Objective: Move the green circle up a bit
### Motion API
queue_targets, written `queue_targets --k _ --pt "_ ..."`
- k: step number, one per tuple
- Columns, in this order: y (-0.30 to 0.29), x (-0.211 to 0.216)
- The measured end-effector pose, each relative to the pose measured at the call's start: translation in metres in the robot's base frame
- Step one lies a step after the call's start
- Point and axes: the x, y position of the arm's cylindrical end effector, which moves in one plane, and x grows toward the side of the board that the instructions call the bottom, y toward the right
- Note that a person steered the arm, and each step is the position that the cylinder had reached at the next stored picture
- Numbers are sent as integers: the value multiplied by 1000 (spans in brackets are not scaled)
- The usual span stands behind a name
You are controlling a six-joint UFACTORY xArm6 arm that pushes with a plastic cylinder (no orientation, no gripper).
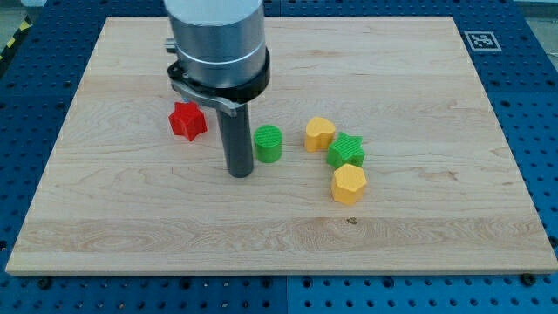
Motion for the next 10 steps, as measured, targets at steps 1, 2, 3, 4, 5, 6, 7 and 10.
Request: queue_targets --k 1,2,3,4,5,6,7,10 --pt "37 -1" --pt "70 -5" --pt "74 -7" --pt "50 -6" --pt "14 -6" --pt "5 -8" --pt "5 -13" --pt "3 -26"
